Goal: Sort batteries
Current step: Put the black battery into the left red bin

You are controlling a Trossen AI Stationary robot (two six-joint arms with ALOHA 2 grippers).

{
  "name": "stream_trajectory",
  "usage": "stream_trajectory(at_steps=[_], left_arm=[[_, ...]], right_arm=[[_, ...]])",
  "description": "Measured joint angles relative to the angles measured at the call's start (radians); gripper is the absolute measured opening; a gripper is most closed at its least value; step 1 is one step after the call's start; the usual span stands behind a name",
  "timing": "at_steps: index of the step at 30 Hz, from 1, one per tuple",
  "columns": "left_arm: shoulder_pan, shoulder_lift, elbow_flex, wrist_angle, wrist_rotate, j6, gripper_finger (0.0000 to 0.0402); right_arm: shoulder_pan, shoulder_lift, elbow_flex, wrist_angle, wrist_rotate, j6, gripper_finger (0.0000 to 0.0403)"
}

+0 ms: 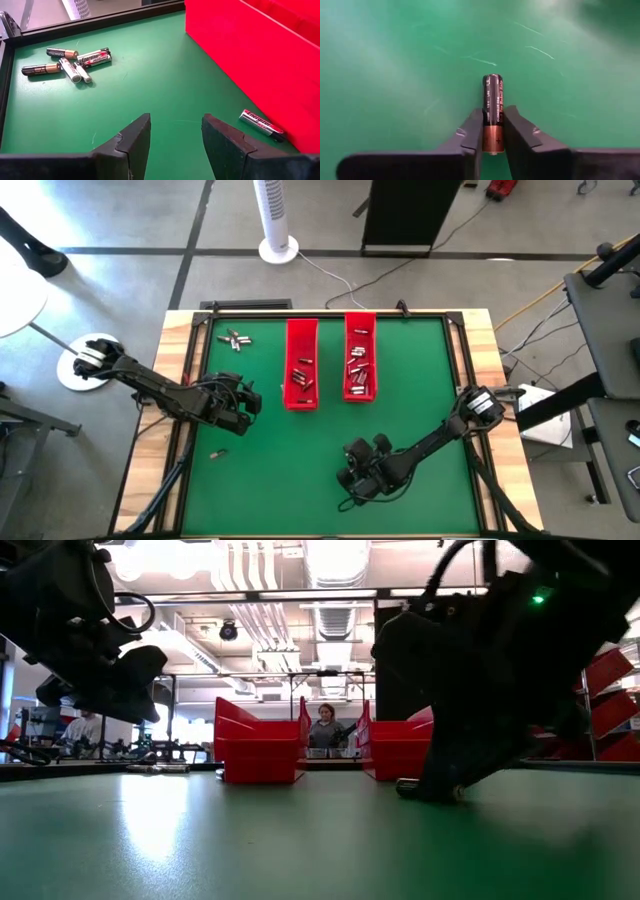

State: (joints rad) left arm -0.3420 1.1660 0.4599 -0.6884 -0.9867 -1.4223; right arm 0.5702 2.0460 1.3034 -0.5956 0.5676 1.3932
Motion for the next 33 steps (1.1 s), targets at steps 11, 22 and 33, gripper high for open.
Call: stream_trajectory(at_steps=[11, 22, 33], left_arm=[[0.0, 0.0, 0.0, 0.0, -0.002, 0.029, 0.0158], [0.0, 0.0, 0.0, 0.0, -0.02, 0.042, 0.0158], [0.0, 0.001, 0.0, 0.0, -0.025, 0.053, 0.0158]], right_arm=[[-0.03, 0.017, -0.01, 0.022, -0.022, -0.19, 0.006], [-0.032, 0.007, 0.018, 0.089, -0.02, -0.386, 0.0039], [-0.055, 0.005, 0.079, 0.12, -0.041, -0.573, 0.004]])
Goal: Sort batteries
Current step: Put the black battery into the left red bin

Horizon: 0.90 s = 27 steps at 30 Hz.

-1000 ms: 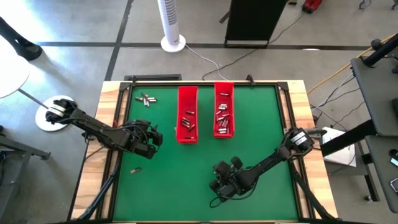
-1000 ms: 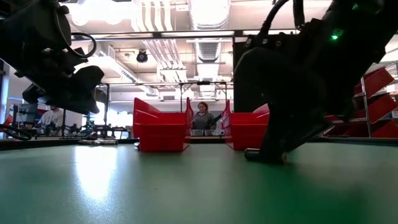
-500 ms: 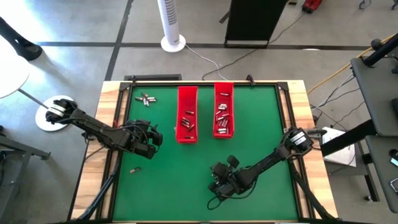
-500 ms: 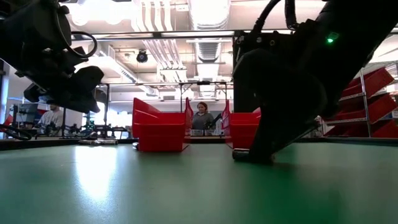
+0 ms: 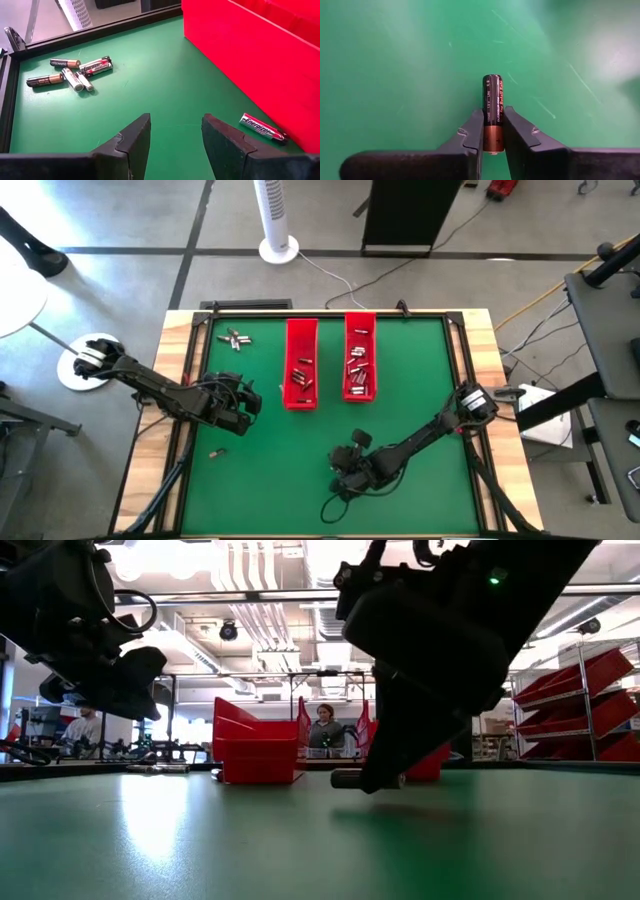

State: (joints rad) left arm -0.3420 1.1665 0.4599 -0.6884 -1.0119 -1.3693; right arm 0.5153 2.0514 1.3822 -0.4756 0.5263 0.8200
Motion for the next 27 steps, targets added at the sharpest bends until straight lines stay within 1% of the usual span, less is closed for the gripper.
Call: stream_trajectory(at_steps=[6, 10, 12, 16, 19, 27], left_arm=[[0.0, 0.0, 0.0, 0.0, -0.001, 0.011, 0.0158], [0.0, 0.0, 0.0, 0.001, -0.001, 0.037, 0.0158], [0.0, 0.0, 0.0, 0.007, 0.0, 0.049, 0.0158], [0.0, 0.001, 0.0, 0.01, 0.0, 0.057, 0.0158], [0.0, 0.001, 0.0, 0.016, -0.001, 0.057, 0.0158], [0.0, 0.001, 0.0, 0.016, 0.0, 0.078, 0.0158]], right_arm=[[-0.002, 0.011, -0.002, 0.068, 0.013, -0.039, 0.0041], [-0.009, 0.015, -0.003, 0.138, 0.012, -0.083, 0.0039], [-0.016, 0.011, 0.005, 0.143, 0.014, -0.119, 0.0039], [-0.044, 0.008, 0.088, 0.082, 0.032, -0.196, 0.0039], [-0.078, 0.006, 0.154, 0.058, 0.031, -0.291, 0.0039], [-0.206, 0.006, 0.316, -0.031, -0.046, -0.567, 0.0039]])
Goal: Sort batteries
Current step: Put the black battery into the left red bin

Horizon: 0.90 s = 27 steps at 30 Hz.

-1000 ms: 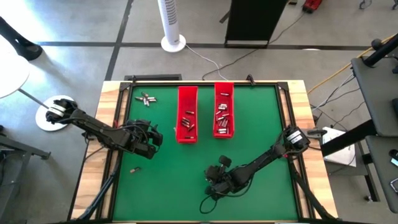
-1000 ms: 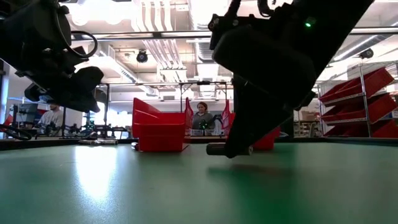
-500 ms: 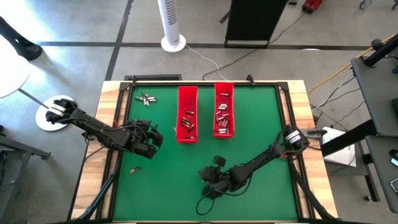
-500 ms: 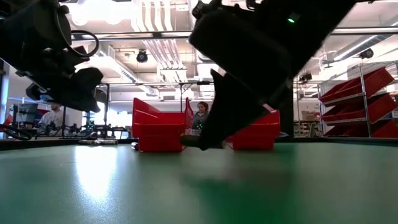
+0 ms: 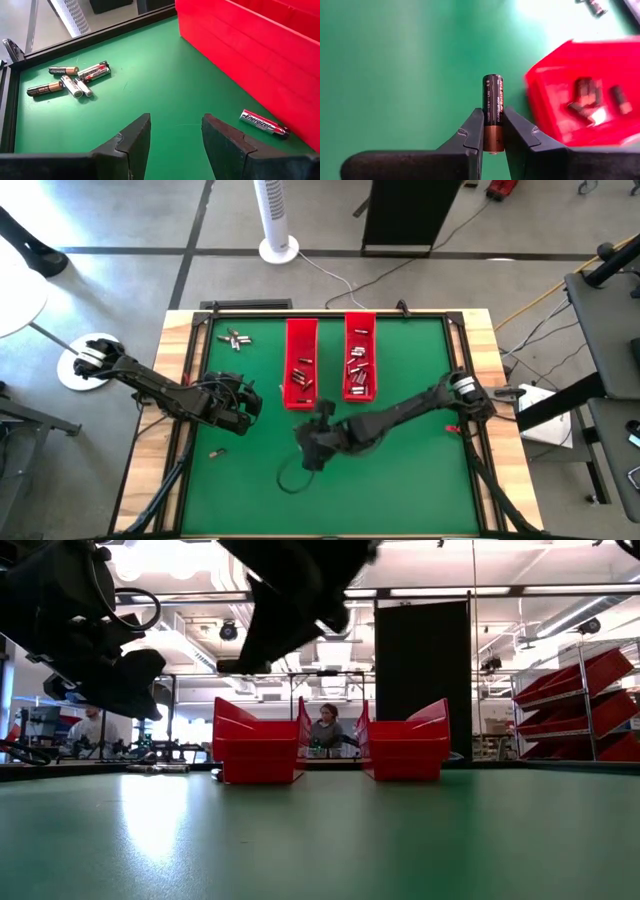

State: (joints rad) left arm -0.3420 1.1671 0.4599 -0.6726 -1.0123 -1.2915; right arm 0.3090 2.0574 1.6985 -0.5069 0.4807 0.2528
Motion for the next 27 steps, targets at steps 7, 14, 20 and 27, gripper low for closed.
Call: stream_trajectory(at_steps=[7, 14, 20, 27], left_arm=[[0.0, 0.0, 0.0, 0.0, -0.013, 0.026, 0.0158], [0.0, 0.0, 0.0, 0.0, -0.012, 0.026, 0.0158], [0.0, 0.0, 0.0, 0.002, -0.012, 0.026, 0.0158], [0.0, 0.0, 0.0, 0.018, -0.021, 0.024, 0.0158]], right_arm=[[-0.127, 0.004, 0.097, -0.058, -0.102, -0.134, 0.0039], [-0.224, 0.005, 0.114, -0.091, -0.16, -0.187, 0.0039], [-0.251, 0.005, 0.114, -0.103, -0.198, -0.212, 0.0039], [-0.251, 0.006, 0.114, -0.103, -0.197, -0.256, 0.0039]])
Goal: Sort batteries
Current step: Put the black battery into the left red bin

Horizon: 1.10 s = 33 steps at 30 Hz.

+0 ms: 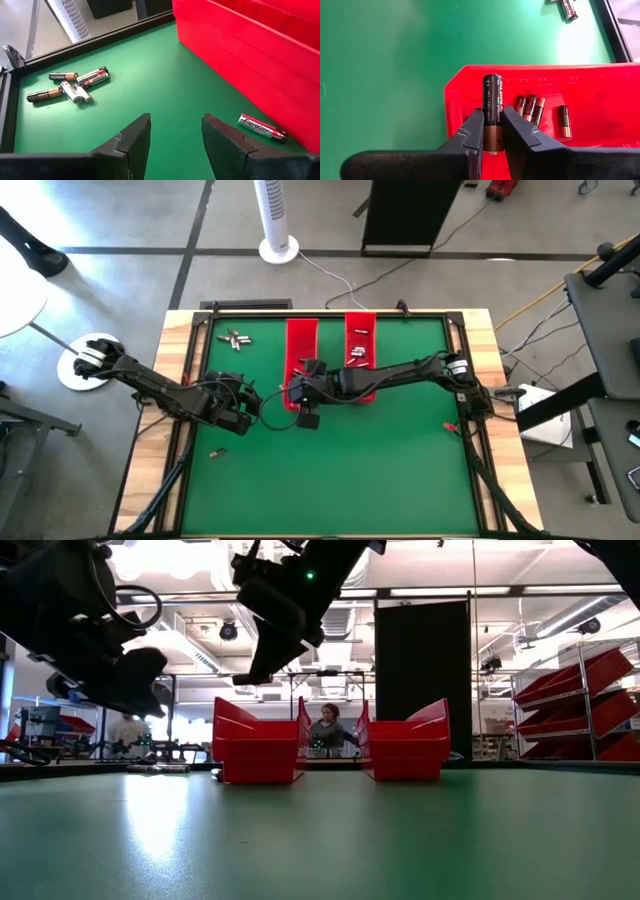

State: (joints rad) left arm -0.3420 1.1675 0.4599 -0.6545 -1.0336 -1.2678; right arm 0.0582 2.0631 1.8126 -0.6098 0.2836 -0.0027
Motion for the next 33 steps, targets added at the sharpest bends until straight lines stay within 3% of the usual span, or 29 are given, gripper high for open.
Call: stream_trajectory(at_steps=[3, 9, 17, 25, 29, 33], left_arm=[[0.0, -0.001, 0.0, 0.034, 0.004, 0.042, 0.0158], [-0.043, -0.024, 0.024, 0.157, 0.061, 0.36, 0.0158], [-0.198, -0.113, 0.127, 0.096, 0.092, 0.638, 0.0158], [-0.193, -0.212, 0.2, 0.321, 0.412, 1.042, 0.0158], [-0.132, -0.208, 0.262, 0.293, 0.43, 1.142, 0.0158], [-0.022, -0.145, 0.334, 0.238, 0.565, 1.163, 0.0158]], right_arm=[[-0.006, 0.0, 0.0, 0.0, 0.0, -0.008, 0.0039], [-0.005, -0.003, 0.0, -0.009, 0.005, -0.016, 0.0039], [0.028, -0.013, 0.049, -0.101, 0.004, -0.032, 0.0039], [0.043, -0.014, 0.115, -0.094, -0.001, -0.106, 0.0039], [0.042, -0.014, 0.124, -0.098, -0.004, -0.115, 0.0039], [0.042, -0.014, 0.125, -0.097, -0.028, -0.103, 0.004]])
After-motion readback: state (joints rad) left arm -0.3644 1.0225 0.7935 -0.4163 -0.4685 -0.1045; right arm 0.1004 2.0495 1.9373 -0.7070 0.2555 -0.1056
